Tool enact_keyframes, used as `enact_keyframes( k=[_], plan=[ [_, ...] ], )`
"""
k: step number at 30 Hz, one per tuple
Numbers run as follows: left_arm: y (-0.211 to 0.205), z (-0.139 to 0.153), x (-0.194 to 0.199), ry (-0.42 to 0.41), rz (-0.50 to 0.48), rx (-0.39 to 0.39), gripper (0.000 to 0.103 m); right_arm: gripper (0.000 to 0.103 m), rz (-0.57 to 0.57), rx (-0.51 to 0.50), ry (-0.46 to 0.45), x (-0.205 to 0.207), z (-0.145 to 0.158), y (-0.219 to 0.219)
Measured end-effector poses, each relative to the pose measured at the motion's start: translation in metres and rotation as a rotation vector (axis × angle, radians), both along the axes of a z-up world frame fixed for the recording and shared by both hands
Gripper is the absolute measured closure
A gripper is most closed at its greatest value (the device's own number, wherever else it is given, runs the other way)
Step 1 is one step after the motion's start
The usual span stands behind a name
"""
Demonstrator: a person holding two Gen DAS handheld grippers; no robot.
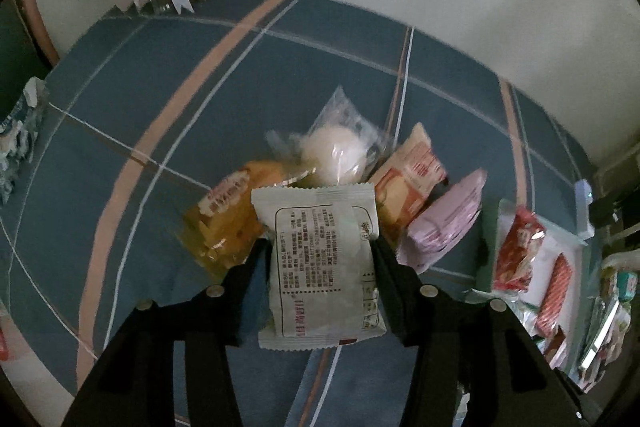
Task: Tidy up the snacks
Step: 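Lift both held packets and carry them toward the white tray, then lower both packets into the tray and open both grippers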
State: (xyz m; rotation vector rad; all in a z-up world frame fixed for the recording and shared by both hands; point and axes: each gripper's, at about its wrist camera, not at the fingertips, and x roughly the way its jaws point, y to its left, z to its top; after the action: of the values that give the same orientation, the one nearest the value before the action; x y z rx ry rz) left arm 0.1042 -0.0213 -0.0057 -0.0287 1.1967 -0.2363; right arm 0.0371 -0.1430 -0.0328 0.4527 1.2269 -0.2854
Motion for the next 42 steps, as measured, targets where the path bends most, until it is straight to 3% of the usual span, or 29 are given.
enact_keyframes(
  k=[9, 24, 32, 42],
  plan=[
    [-0.01, 0.027, -0.01, -0.07, -0.009, -0.032, 0.05, 0.051, -0.069, -0.002, -0.048, -0.019, 0.028, -0.03],
    [-0.127, 0.031, -0.072, -0.099, -0.324, -0.024, 0.05, 0.051, -0.395, 0.022, -0.038, -0.09, 0.028, -0.147],
    [-0.193, 0.019, -0.103, -0.137, -0.503, 0.039, 0.05, 0.051, -0.552, 0.013, -0.029, -0.129, 0.023, -0.199],
    [-0.235, -0.002, -0.103, -0.148, -0.568, 0.042, 0.05, 0.051, -0.56, -0.03, -0.048, -0.129, 0.014, -0.224]
  ],
)
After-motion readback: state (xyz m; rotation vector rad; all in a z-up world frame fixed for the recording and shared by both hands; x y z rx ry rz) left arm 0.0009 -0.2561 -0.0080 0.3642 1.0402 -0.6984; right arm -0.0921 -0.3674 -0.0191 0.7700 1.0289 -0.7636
